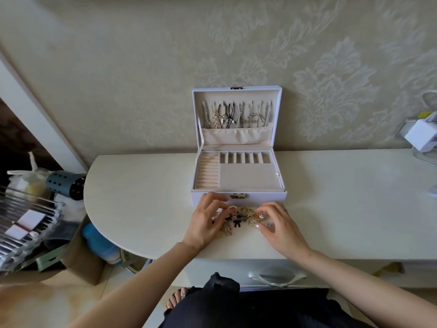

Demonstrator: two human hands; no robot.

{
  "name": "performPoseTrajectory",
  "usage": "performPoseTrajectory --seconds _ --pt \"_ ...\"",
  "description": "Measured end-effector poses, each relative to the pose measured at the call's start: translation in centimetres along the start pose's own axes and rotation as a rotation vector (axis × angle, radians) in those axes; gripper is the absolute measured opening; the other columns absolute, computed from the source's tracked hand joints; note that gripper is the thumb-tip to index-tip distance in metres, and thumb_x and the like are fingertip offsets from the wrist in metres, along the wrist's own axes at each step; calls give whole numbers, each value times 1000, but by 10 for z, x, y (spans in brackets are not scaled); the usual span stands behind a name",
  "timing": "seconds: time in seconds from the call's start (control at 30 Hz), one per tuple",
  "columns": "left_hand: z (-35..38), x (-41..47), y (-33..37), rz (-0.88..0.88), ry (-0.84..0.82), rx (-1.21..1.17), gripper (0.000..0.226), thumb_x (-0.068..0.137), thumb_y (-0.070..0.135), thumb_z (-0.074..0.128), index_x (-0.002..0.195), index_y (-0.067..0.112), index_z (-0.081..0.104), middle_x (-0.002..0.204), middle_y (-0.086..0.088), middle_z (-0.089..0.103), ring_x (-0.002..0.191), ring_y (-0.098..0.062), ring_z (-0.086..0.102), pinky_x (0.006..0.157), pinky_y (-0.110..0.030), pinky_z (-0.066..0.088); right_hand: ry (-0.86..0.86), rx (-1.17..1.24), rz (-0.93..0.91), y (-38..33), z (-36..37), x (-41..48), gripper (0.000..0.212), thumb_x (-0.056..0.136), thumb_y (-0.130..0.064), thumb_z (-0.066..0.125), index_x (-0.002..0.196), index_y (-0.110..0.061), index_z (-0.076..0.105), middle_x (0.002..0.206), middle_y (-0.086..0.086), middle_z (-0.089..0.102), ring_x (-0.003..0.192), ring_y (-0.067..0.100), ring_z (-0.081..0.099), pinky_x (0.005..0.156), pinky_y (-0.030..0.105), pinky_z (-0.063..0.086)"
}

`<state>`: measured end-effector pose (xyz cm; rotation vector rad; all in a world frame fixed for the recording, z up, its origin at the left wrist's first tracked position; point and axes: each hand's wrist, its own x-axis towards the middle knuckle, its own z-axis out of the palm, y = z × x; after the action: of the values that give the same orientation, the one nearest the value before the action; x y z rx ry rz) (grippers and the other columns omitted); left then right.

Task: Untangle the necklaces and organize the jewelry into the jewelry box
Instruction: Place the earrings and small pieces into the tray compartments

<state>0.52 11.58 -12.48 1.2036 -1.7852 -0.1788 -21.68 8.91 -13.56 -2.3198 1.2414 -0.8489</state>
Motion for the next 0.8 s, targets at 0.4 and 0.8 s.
performPoseTrajectory --seconds 0.4,0.8 --pt "-20 4 18 -366 181 -252 11 89 20 61 82 15 68 86 -1 61 81 -18 61 70 -22 45 139 38 -216 -37 -14 31 13 88 -18 57 96 -13 65 96 -3 59 93 9 55 82 18 44" --pt "-21 26 40 -461 -41 -267 10 89 28 62 89 17 63 86 1 66 65 -14 63 58 -29 52 28 613 189 -75 -30 56 3 82 -7 70 83 -9 70 75 3 71 65 18 66 63 28 56"
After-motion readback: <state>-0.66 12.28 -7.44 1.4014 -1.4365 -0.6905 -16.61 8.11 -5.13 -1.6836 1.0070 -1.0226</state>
